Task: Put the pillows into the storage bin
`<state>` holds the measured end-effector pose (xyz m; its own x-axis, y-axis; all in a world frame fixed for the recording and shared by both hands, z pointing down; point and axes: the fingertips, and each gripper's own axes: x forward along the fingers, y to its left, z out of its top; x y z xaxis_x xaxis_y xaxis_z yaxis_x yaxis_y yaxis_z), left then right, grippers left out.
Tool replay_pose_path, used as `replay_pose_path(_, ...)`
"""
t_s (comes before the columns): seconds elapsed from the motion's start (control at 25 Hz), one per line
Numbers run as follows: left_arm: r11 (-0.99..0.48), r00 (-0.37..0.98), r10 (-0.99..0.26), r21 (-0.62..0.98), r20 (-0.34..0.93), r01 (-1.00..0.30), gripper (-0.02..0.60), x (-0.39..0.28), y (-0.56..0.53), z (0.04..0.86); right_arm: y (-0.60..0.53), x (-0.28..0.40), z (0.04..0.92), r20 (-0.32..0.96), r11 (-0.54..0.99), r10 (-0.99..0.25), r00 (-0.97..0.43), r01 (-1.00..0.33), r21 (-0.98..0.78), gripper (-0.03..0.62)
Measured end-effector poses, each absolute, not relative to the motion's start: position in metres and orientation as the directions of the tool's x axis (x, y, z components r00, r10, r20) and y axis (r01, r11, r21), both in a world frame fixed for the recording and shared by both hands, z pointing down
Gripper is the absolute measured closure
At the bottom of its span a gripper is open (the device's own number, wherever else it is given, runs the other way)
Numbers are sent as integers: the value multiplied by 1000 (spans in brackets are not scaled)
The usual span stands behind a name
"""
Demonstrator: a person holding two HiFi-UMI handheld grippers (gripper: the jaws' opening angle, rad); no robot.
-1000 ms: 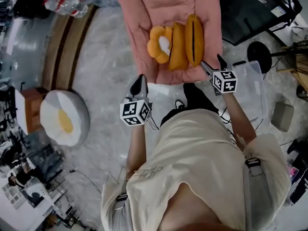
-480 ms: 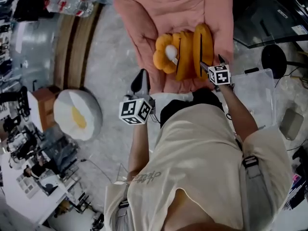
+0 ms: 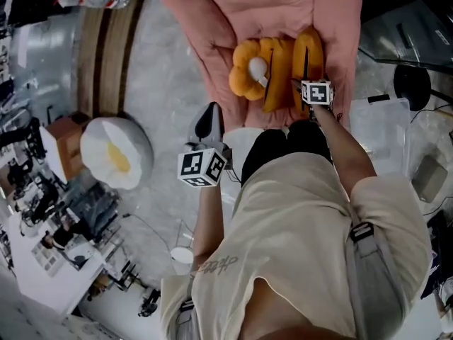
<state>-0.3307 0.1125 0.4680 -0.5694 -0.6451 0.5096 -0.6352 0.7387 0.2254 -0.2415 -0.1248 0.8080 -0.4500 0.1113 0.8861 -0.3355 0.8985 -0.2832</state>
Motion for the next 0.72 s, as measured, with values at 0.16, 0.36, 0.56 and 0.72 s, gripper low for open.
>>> replay_pose_path(0.16,778,-587,-599,225,544,-586,566,-333,126,476,-144,-244,834,934,897,20,-356,-406,-174,3)
replay_pose_path(0.36,812,-599,-554,219,578,-540,566,-331,142,483,-143,-252,858,960,900,30,-279,-410,-147,2)
replay_pose_path(0.56,830,-608,-531,217,590,-514,566,-334,147,483,-143,-254,877,969,892,106,-222,-409,-191,2)
replay_pose_path(0.72,833,-613,-528,220,587,-507,566,-338,149,483,-148,-252,878,960,889,210,-187,-371,-267,2)
